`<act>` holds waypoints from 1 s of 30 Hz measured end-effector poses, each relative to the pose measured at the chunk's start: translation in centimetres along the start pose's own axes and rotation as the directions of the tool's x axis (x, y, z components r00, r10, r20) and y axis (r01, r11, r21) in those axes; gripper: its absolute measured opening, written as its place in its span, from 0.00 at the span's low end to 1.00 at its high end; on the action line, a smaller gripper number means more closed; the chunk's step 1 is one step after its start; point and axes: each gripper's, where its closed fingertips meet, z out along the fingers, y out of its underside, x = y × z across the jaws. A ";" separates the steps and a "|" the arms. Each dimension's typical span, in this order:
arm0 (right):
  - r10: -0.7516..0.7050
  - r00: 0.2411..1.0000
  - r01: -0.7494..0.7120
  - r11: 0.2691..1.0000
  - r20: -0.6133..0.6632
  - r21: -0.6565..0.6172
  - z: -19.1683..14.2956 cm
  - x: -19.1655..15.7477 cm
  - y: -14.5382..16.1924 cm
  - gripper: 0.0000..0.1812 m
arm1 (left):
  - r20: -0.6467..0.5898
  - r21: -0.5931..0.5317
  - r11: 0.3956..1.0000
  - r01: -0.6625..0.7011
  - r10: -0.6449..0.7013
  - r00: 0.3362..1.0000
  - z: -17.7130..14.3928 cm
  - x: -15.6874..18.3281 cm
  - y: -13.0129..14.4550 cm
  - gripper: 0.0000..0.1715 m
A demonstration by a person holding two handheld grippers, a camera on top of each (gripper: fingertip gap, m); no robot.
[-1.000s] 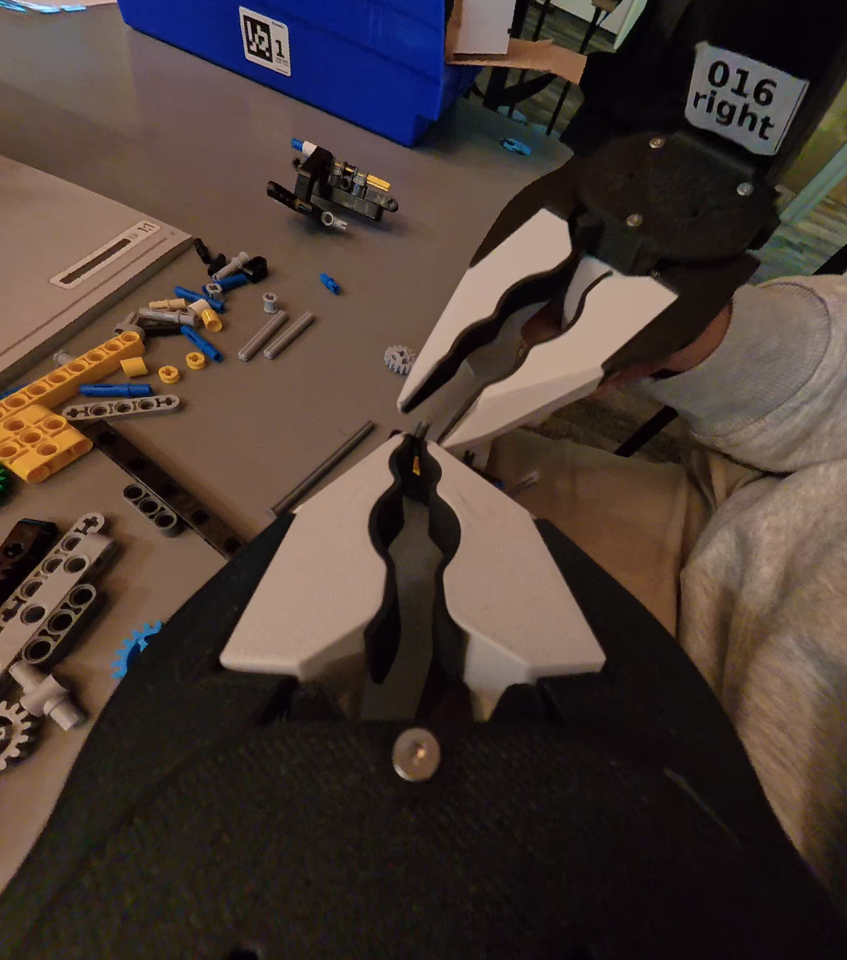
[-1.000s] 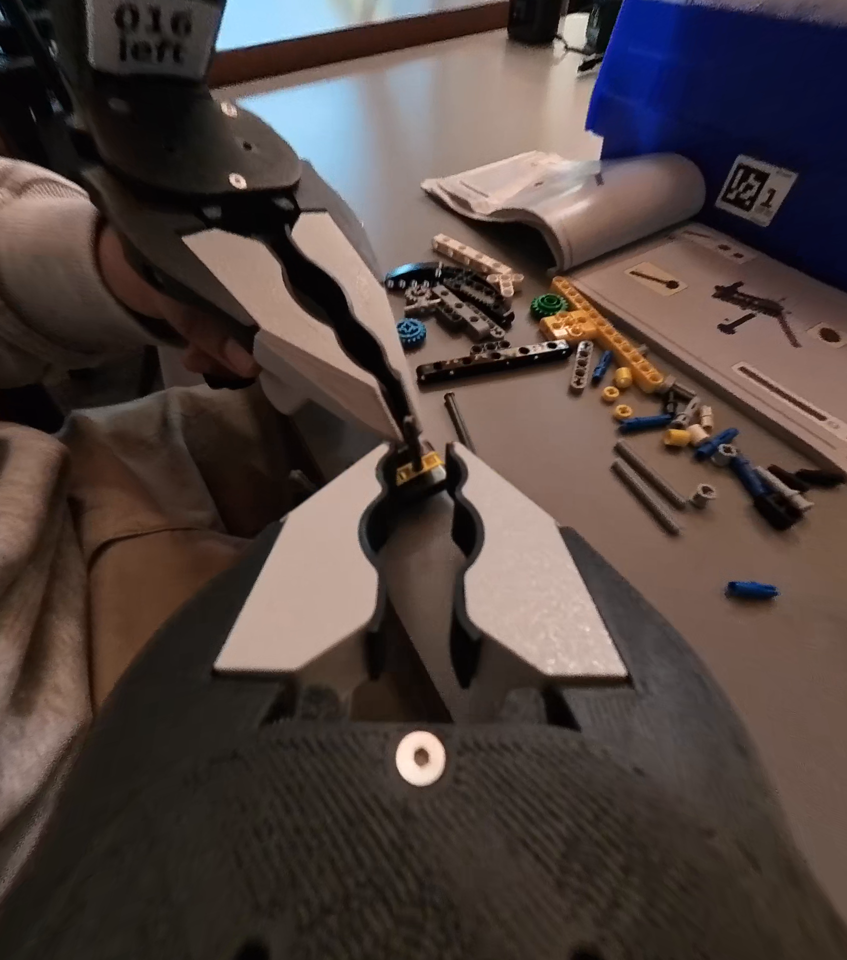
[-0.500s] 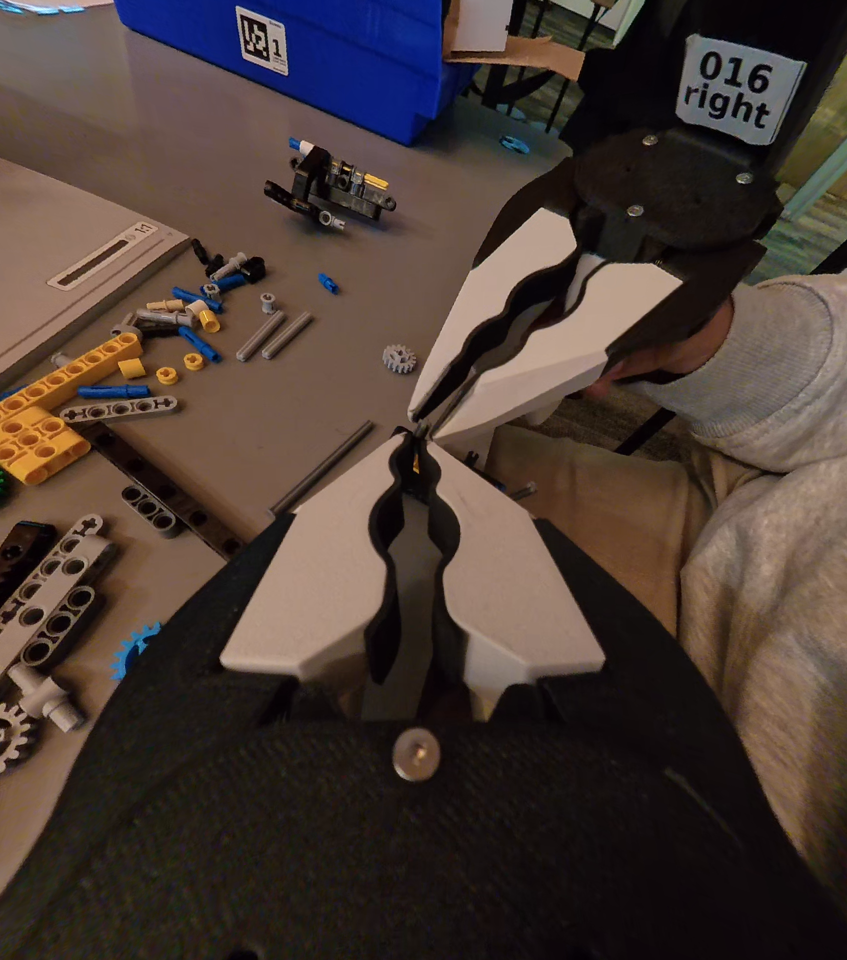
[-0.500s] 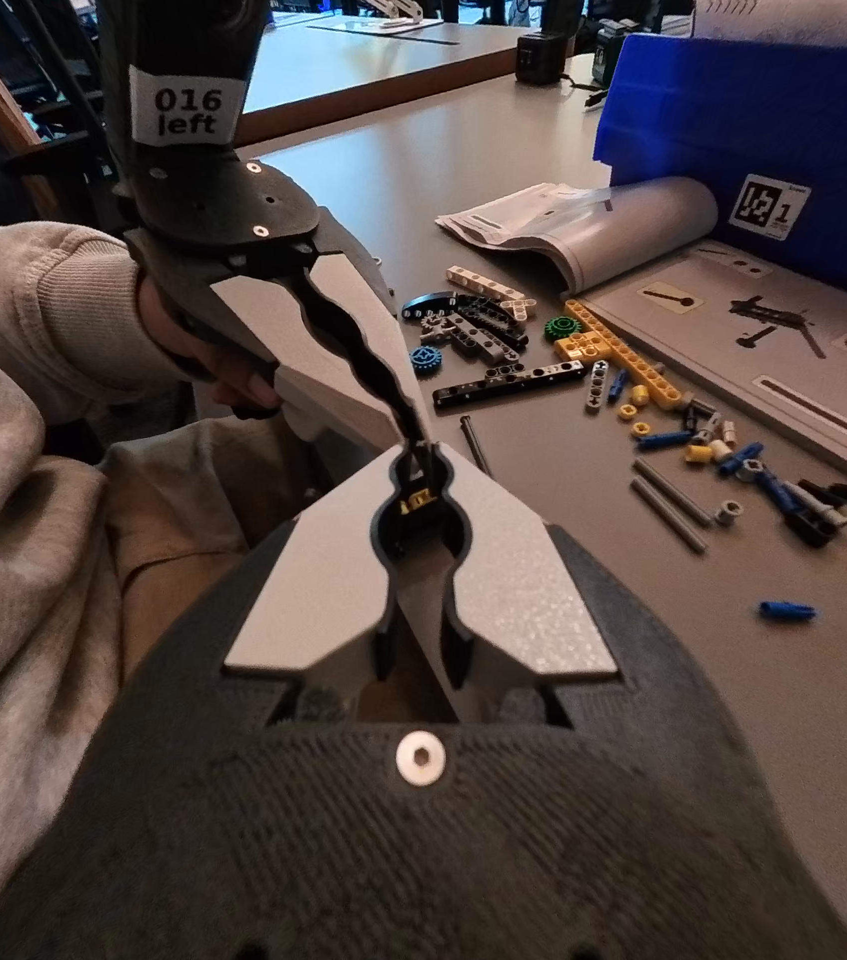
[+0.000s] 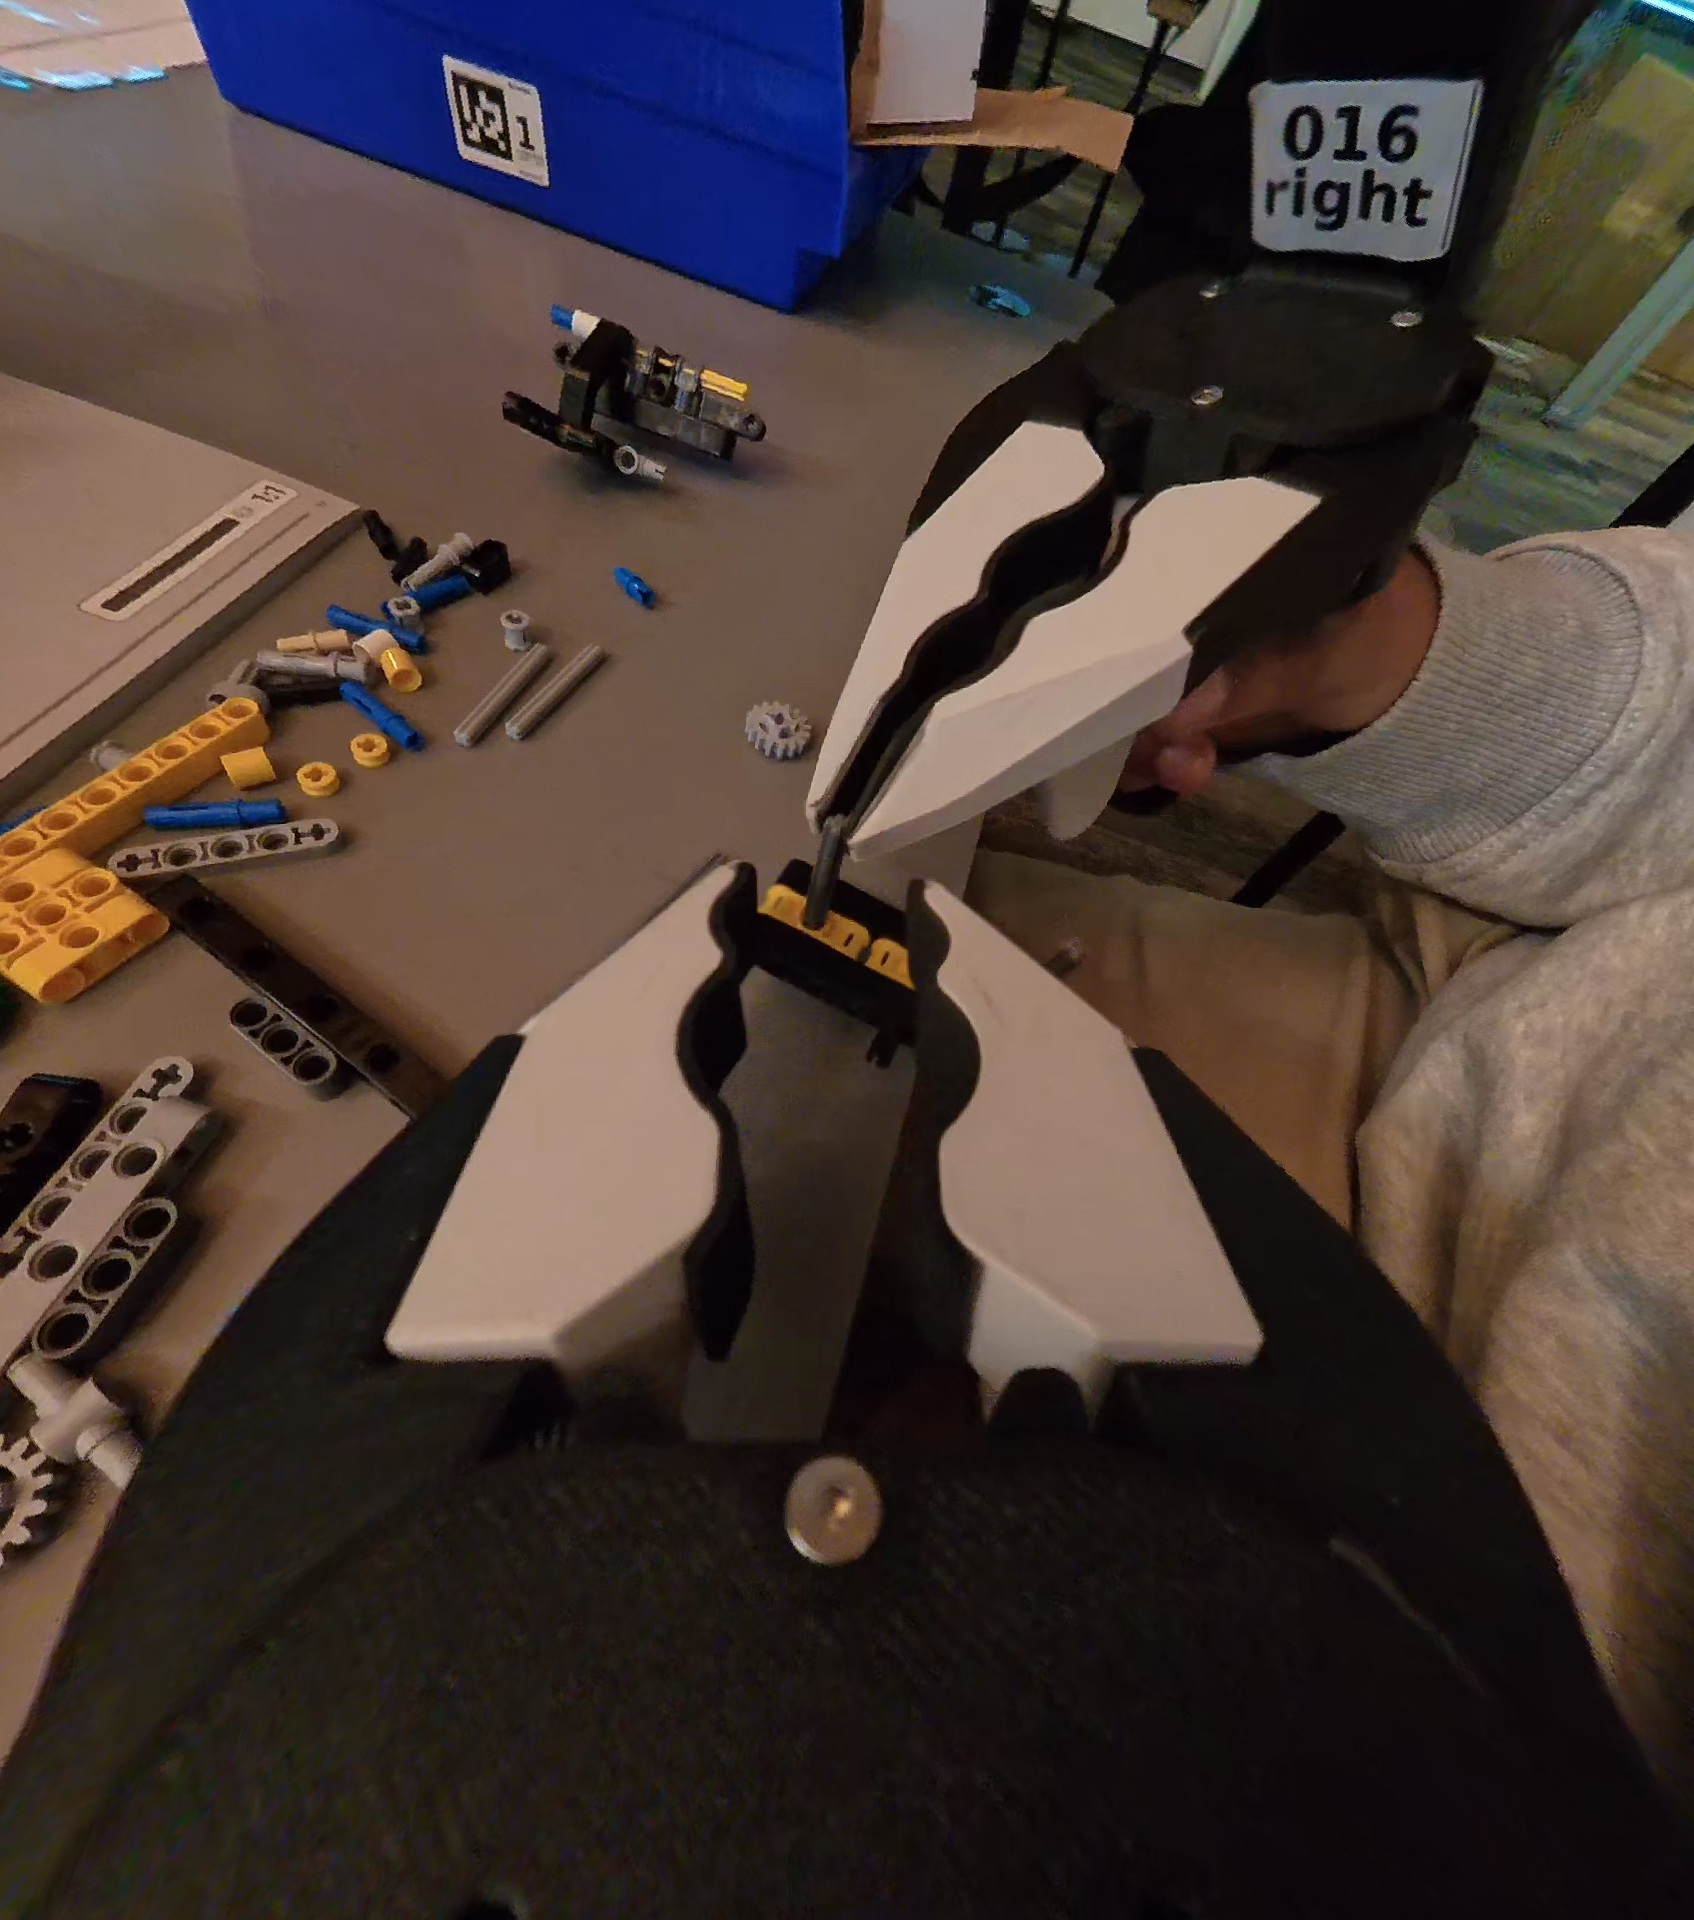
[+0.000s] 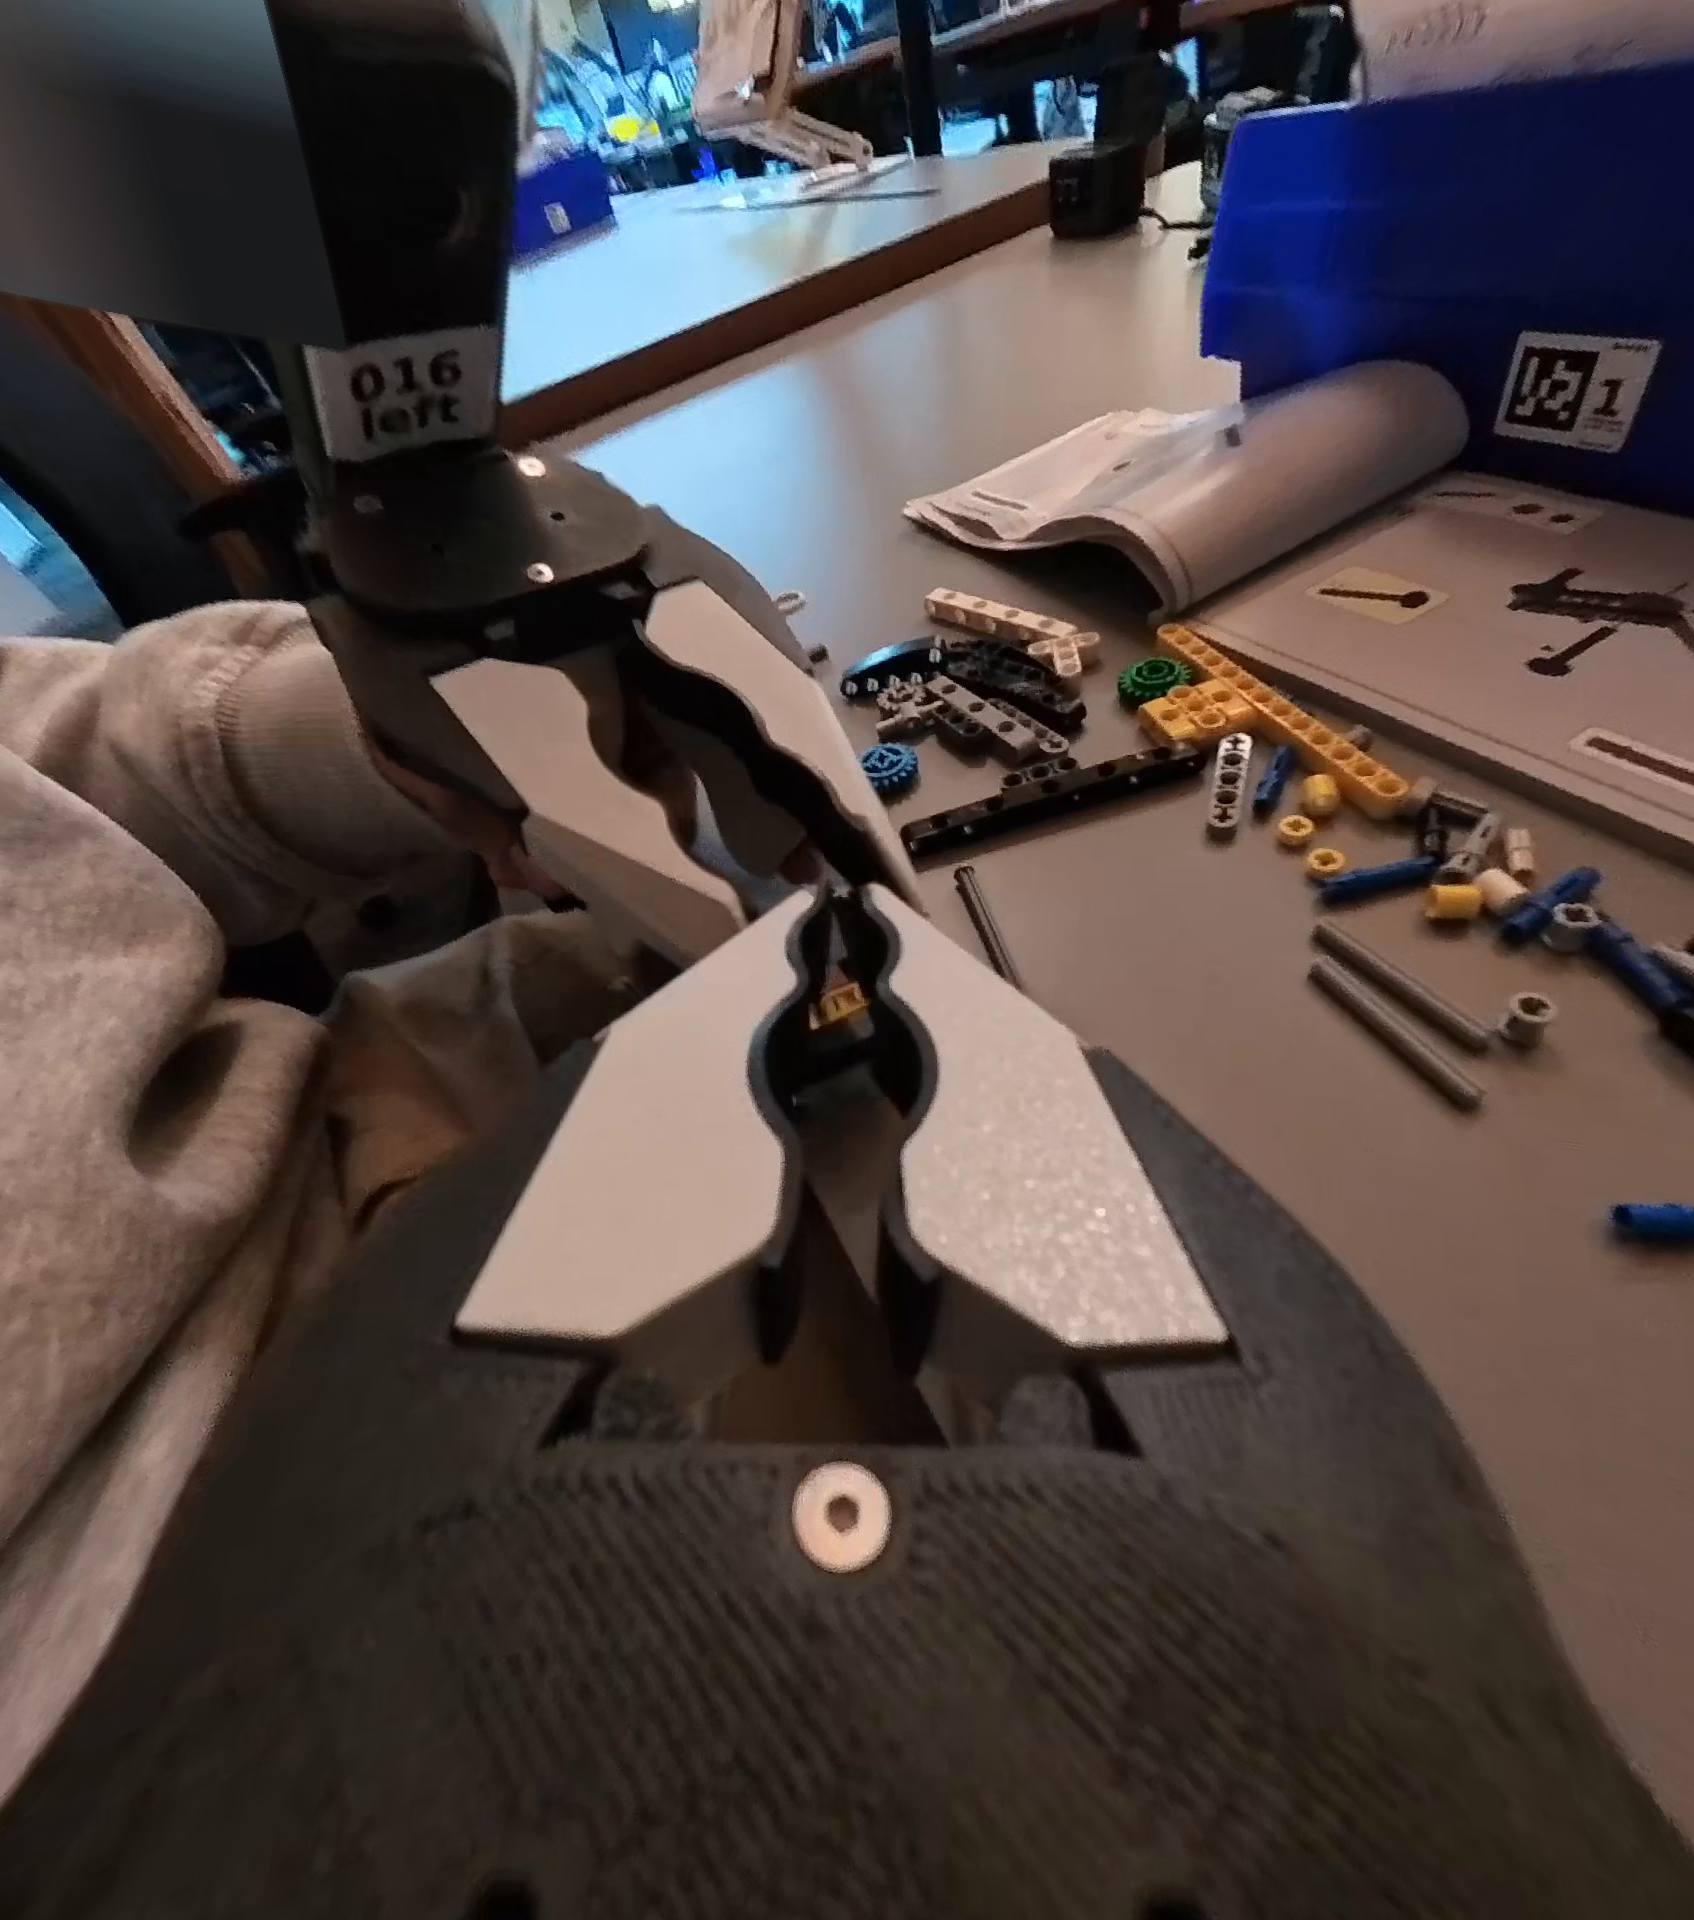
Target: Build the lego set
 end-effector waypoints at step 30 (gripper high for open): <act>0.021 0.999 -0.023 0.999 0.038 0.049 -0.5 0.0 -0.2 0.01 | 0.030 0.026 0.999 -0.037 0.036 0.999 -0.3 -0.1 -0.6 0.02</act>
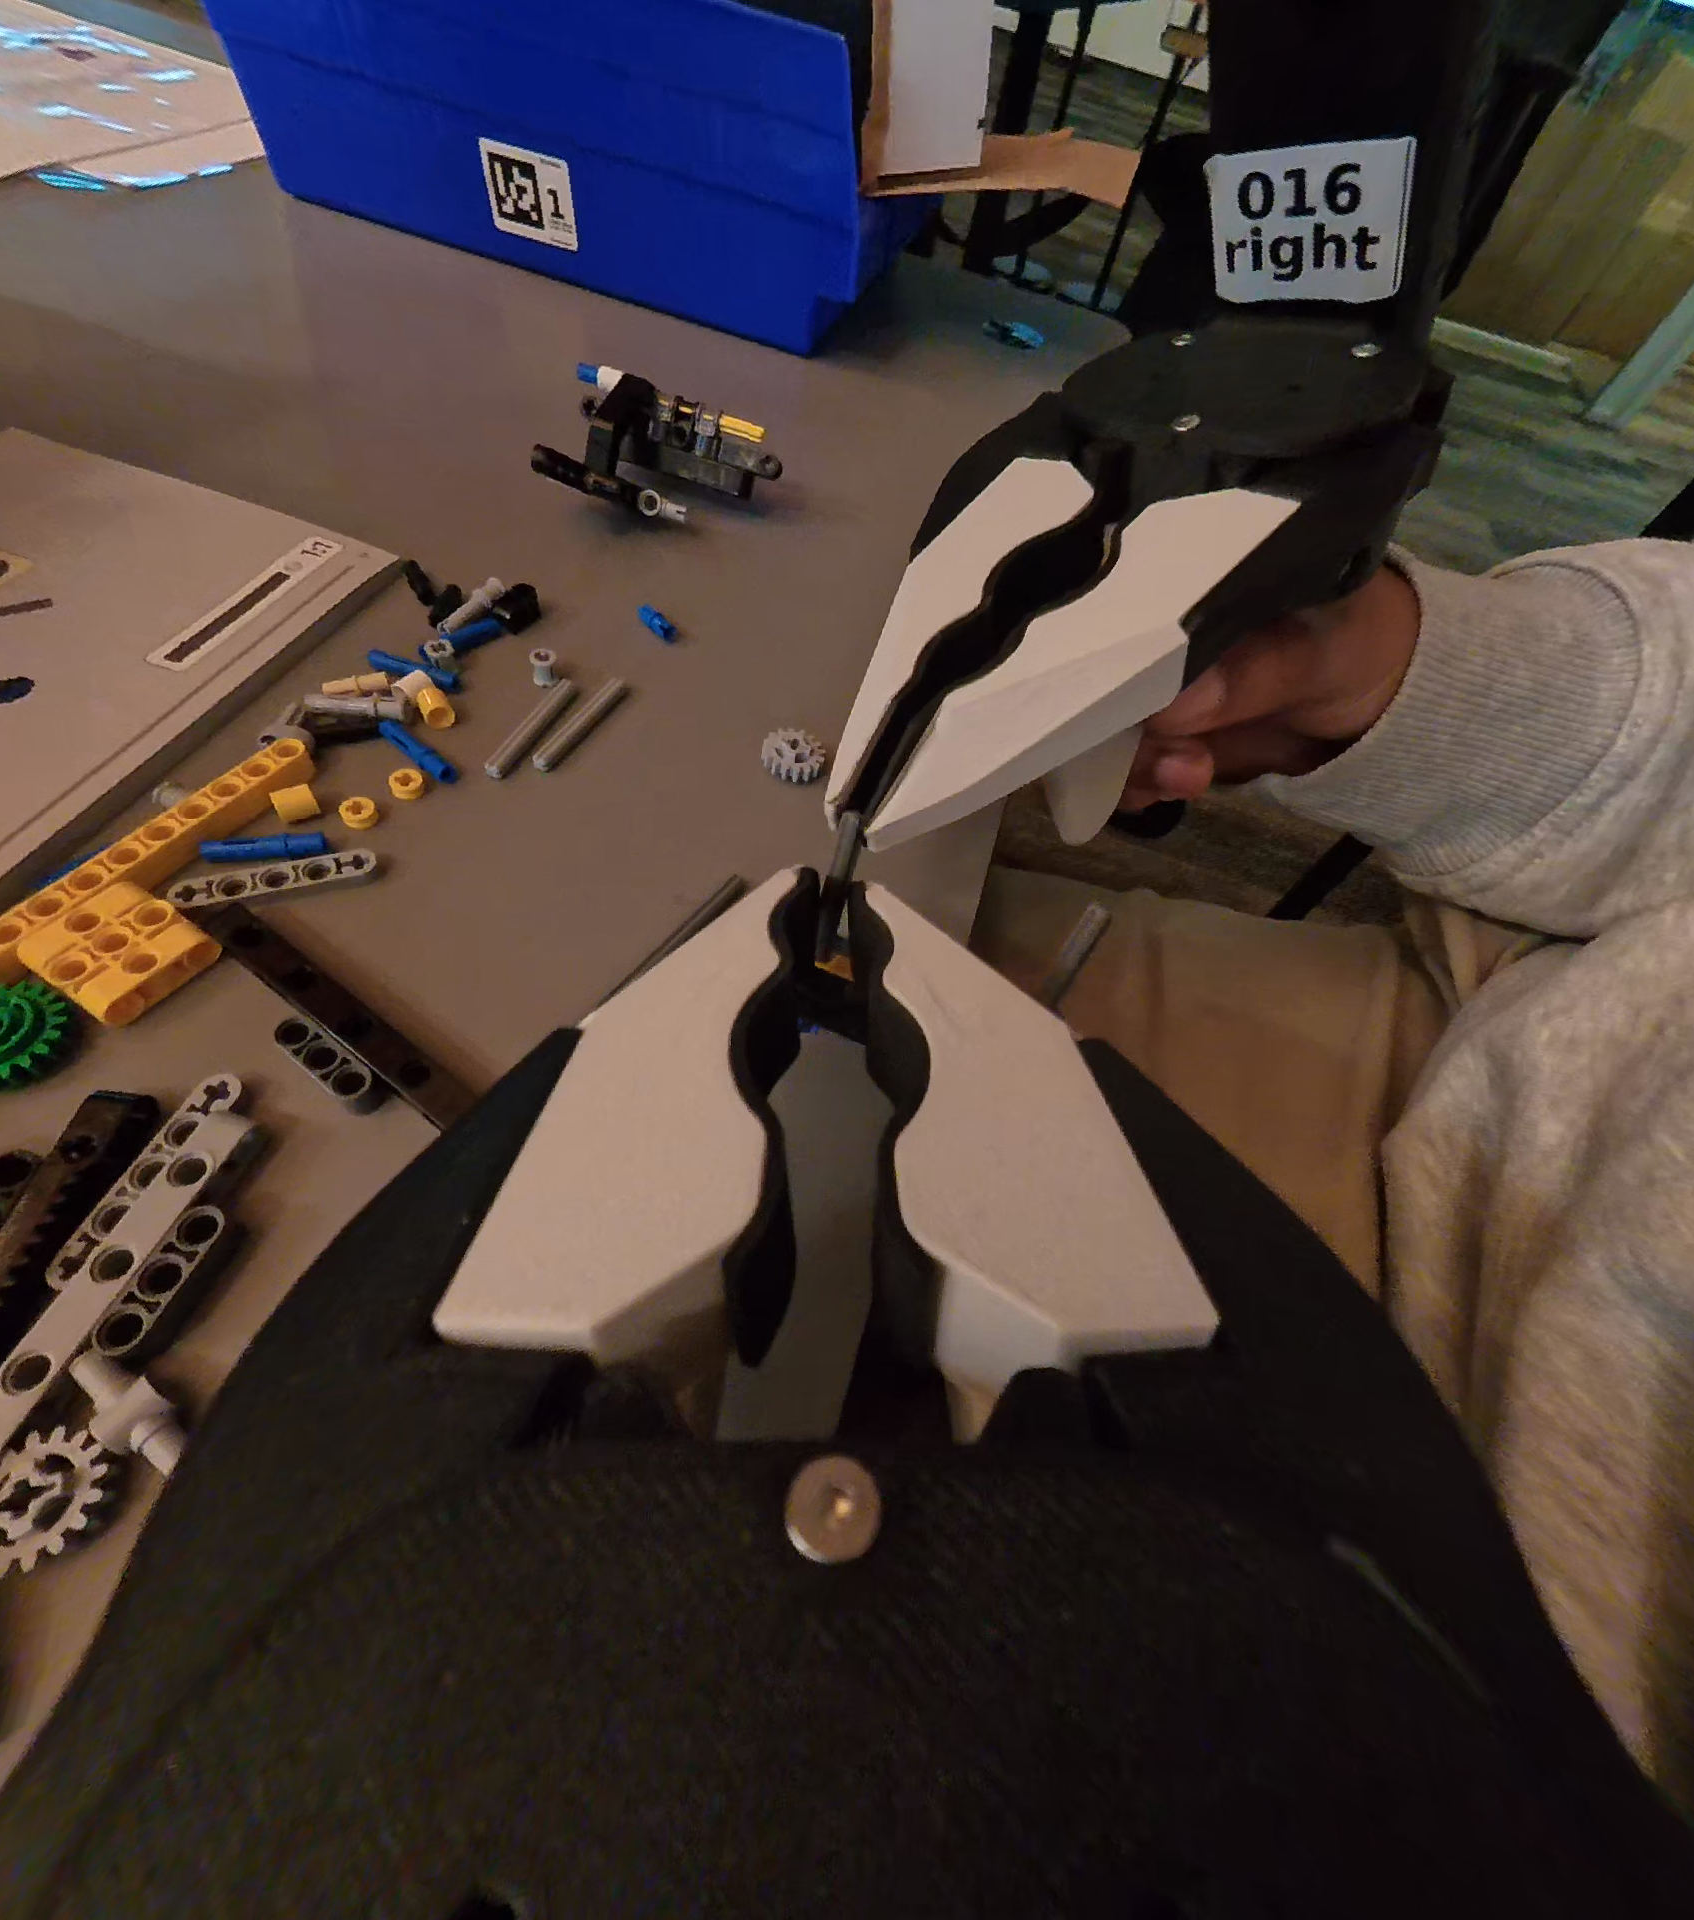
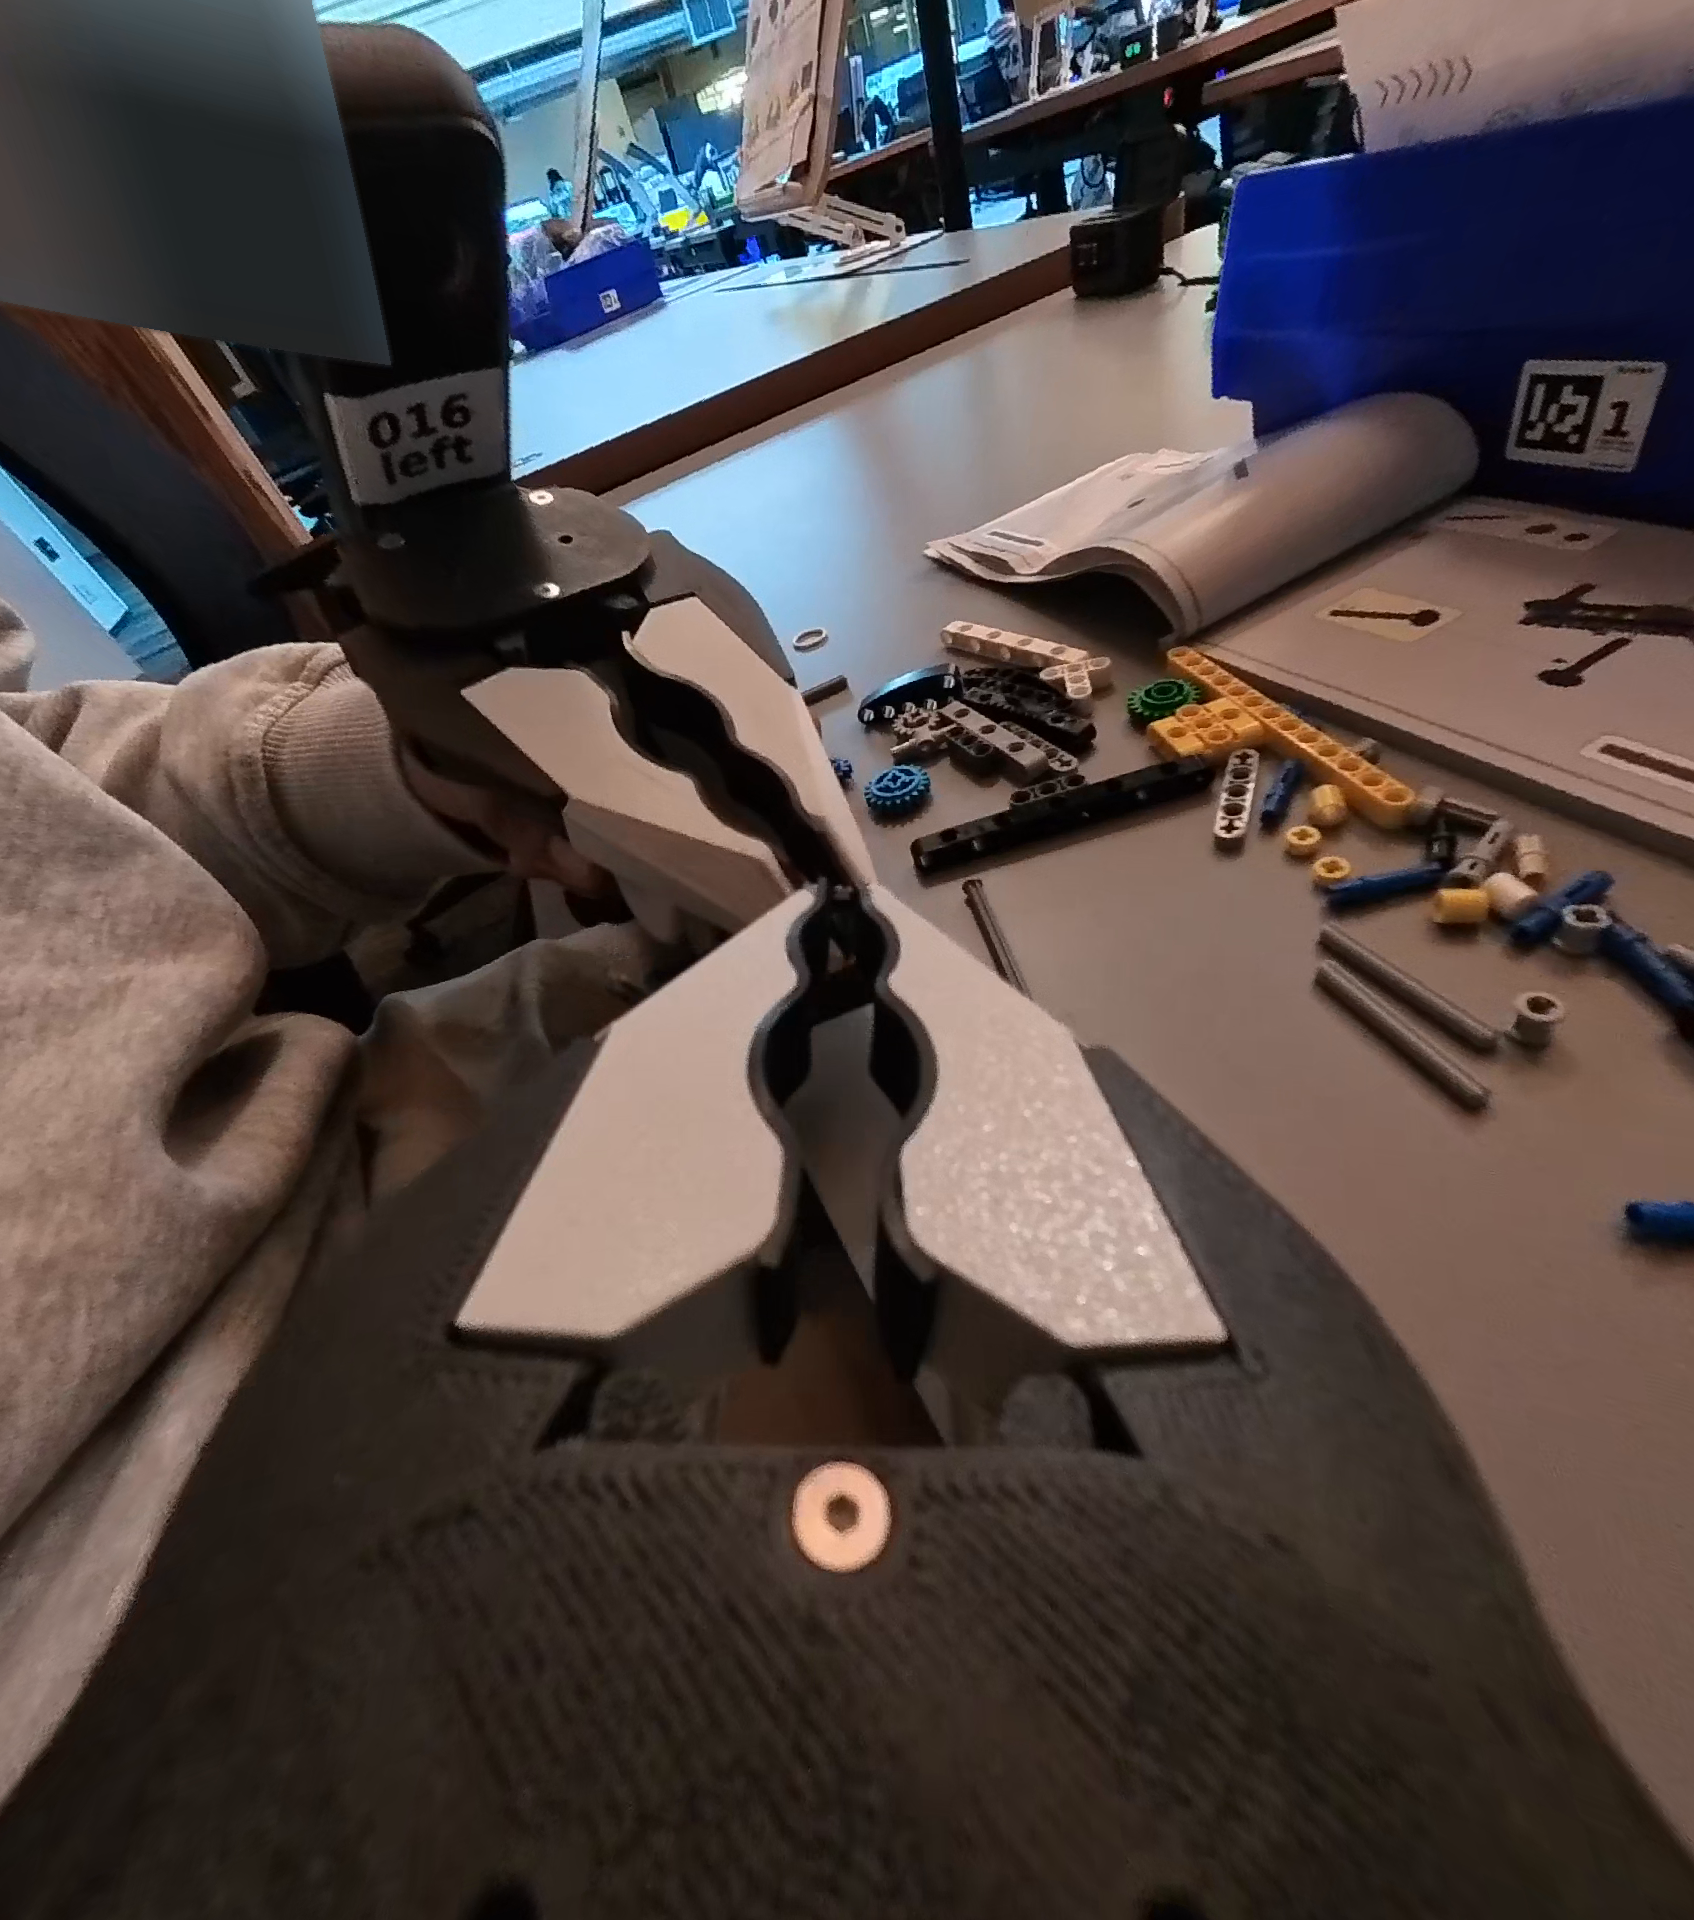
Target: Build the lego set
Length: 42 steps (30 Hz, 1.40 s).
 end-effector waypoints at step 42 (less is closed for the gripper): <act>-0.052 0.966 0.013 0.988 -0.255 -0.152 -1.2 3.7 0.9 0.03 | 0.100 -0.089 0.996 0.020 -0.011 0.995 0.5 -1.5 1.3 0.01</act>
